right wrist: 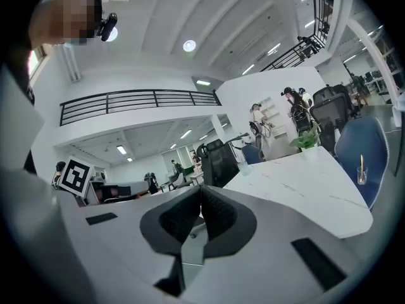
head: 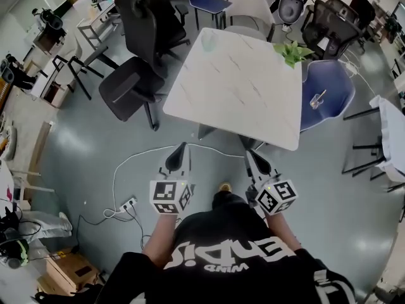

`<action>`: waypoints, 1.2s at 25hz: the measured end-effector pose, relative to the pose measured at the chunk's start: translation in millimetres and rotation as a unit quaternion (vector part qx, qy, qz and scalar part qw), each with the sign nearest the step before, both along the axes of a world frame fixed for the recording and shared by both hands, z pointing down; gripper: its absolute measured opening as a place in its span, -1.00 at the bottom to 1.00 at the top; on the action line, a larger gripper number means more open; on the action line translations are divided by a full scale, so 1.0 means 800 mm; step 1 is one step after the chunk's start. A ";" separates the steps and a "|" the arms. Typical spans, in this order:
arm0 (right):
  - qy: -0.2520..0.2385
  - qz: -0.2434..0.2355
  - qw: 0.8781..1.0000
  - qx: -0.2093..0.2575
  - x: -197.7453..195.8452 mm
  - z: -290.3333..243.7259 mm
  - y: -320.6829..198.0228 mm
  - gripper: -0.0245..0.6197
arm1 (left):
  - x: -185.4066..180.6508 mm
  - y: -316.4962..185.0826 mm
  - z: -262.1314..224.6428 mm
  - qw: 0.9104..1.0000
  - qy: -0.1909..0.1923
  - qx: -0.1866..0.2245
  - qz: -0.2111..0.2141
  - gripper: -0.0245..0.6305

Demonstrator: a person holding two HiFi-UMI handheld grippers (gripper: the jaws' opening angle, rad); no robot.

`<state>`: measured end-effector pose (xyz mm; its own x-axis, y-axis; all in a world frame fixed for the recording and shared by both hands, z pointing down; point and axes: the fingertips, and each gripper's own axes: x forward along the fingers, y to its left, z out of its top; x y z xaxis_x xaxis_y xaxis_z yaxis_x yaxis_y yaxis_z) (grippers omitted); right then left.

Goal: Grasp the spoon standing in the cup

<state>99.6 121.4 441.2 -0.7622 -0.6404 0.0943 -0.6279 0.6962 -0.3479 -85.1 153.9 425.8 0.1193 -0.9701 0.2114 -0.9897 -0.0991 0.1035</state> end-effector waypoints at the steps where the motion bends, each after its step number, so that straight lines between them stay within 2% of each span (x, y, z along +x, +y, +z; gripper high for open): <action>1: 0.003 -0.007 1.000 0.001 -0.002 0.000 -0.012 -0.89 | 0.000 -0.010 0.000 1.000 0.001 0.000 -0.004 -0.88; 9: 0.010 -0.042 0.999 0.011 -0.011 0.006 -0.090 -0.89 | 0.001 -0.075 -0.002 1.000 0.000 0.009 -0.030 -0.88; 13: 0.009 -0.047 0.999 0.024 -0.015 -0.002 -0.117 -0.89 | 0.005 -0.097 -0.004 0.999 0.006 0.017 -0.027 -0.88; 18: -0.003 -0.053 0.998 0.015 -0.023 -0.003 -0.137 -0.89 | 0.005 -0.123 -0.012 0.999 0.002 0.022 -0.024 -0.88; 30: 0.008 -0.031 0.999 0.010 -0.029 0.008 -0.201 -0.89 | -0.007 -0.207 -0.006 1.000 -0.002 0.022 -0.003 -0.88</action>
<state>76.5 -39.5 447.8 -0.7994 -0.5934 0.0937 -0.5881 0.7411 -0.3238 -90.5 -11.3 421.0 0.1134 -0.9789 0.1698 -0.9906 -0.0982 0.0955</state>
